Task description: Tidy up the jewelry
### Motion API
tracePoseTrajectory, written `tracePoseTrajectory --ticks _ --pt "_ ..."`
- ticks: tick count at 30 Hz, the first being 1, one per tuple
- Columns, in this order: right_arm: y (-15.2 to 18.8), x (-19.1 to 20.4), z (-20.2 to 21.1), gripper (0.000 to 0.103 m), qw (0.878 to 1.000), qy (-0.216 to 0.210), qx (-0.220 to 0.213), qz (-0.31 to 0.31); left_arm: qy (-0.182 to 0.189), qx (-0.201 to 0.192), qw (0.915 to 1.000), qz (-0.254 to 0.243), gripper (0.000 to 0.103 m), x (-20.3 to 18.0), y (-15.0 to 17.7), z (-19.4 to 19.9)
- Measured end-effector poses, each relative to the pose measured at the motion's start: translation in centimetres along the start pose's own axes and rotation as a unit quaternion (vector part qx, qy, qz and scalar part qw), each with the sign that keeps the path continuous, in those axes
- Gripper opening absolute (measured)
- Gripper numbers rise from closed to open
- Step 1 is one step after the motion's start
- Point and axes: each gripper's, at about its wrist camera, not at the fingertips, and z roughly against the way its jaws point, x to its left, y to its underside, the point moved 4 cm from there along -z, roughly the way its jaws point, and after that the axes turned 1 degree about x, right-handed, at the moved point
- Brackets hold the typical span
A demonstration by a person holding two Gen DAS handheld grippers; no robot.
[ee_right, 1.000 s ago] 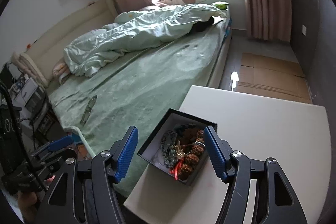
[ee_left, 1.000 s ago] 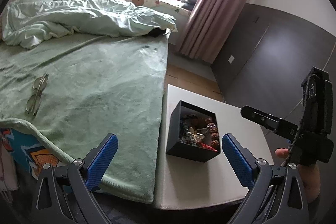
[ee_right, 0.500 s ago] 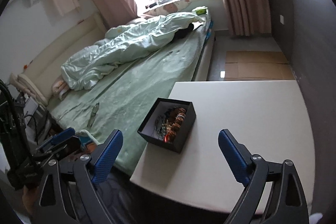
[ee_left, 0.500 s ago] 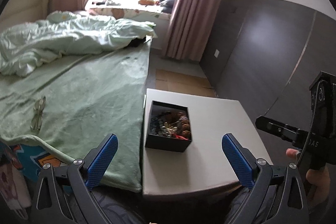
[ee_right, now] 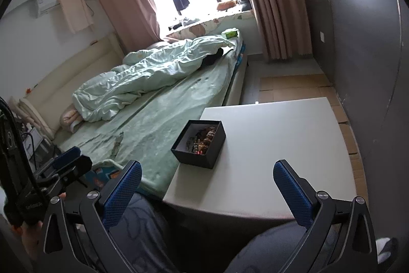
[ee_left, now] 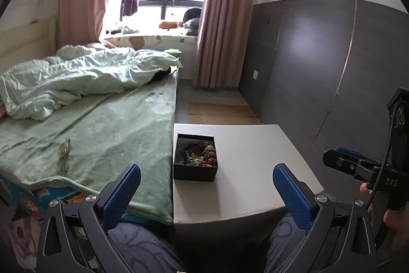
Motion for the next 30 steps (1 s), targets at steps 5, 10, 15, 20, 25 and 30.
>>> tracePoseTrajectory --ticks 5,10,15,20,25,30 --pt "1.0 1.4 2.3 0.103 1.0 -0.002 -0.011 0.01 -0.004 -0.018 0.9998 -0.009 0.103 -0.6 0.7 2.6" --pt "2.3 2.5 4.4 0.103 0.999 0.011 -0.023 0.02 -0.013 -0.032 0.9993 -0.016 0.103 -0.8 1.6 4.8" --pt "3.8 3.4 6.2 0.103 0.999 0.022 -0.032 0.029 -0.019 -0.043 0.9988 -0.015 0.103 -0.6 2.6 6.8" --pt "4.1 4.2 7.7 0.103 0.998 0.025 -0.041 0.039 -0.018 -0.054 0.9982 -0.016 0.103 -0.9 3.1 8.1" --pt "4.1 5.3 8.5 0.103 0.997 0.02 -0.046 0.05 -0.023 -0.062 0.9976 -0.02 0.103 -1.0 3.0 9.1" --pt "4.1 5.9 8.9 0.103 0.997 0.017 -0.048 0.053 -0.024 -0.061 0.9976 -0.02 0.103 -0.8 3.2 9.4"
